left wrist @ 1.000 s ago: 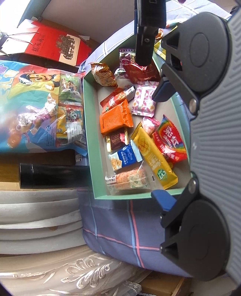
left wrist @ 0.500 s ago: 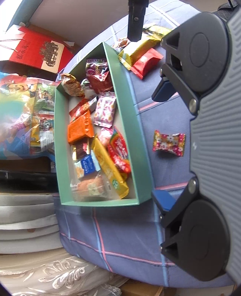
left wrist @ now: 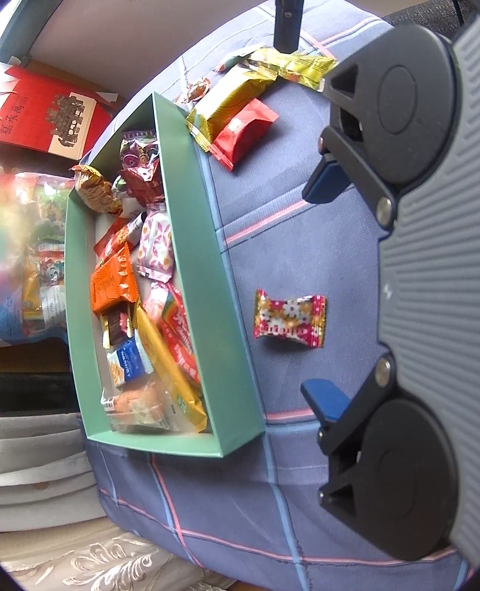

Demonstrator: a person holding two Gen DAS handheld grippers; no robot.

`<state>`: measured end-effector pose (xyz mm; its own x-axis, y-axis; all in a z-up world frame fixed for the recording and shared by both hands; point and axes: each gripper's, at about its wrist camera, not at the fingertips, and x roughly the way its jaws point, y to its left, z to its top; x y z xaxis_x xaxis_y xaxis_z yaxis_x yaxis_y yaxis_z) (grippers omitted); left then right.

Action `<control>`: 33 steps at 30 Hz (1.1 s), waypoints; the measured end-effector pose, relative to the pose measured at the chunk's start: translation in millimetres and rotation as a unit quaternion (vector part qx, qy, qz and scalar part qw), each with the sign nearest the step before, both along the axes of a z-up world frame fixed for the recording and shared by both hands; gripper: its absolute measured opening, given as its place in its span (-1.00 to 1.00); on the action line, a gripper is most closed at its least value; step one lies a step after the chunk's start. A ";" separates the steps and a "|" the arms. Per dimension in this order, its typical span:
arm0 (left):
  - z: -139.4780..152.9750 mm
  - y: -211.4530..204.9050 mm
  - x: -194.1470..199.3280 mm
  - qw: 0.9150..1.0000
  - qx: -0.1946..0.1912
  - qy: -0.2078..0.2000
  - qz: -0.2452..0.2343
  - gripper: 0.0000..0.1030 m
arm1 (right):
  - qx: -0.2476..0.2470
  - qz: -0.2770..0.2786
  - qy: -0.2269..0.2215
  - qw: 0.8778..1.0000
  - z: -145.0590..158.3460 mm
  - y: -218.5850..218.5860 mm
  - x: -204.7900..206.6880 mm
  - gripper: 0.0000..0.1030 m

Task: Organize snacks
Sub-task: 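Move left tool to small floral candy while right tool reaches yellow bag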

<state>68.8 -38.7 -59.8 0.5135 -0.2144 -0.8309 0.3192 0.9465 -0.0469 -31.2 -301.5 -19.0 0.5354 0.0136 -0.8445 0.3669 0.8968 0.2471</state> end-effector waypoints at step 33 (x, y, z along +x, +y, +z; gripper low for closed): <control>-22.5 -31.5 7.0 0.998 0.010 -0.003 -0.070 -0.48 | 0.043 0.054 -0.008 0.998 -27.8 15.2 38.5 -0.27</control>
